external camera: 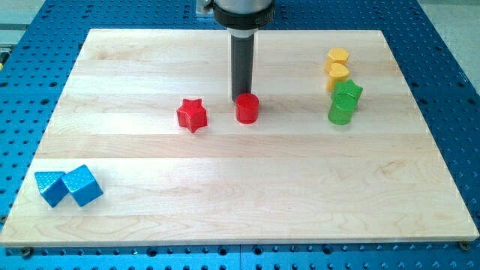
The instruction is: Place your arm between the blue blocks
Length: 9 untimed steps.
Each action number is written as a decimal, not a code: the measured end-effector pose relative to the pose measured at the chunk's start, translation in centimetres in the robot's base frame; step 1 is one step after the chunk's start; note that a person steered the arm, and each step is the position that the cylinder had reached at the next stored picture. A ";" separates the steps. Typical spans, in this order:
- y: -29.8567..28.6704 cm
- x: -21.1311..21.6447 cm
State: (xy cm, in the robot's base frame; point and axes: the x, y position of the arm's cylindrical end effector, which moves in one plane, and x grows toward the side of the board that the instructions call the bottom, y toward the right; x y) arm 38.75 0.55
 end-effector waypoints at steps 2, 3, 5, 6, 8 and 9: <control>-2.6 -5.7; -12.9 -7.3; -31.0 4.5; -30.8 14.9; -24.9 19.3; -20.8 16.1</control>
State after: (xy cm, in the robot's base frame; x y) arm 54.89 -20.27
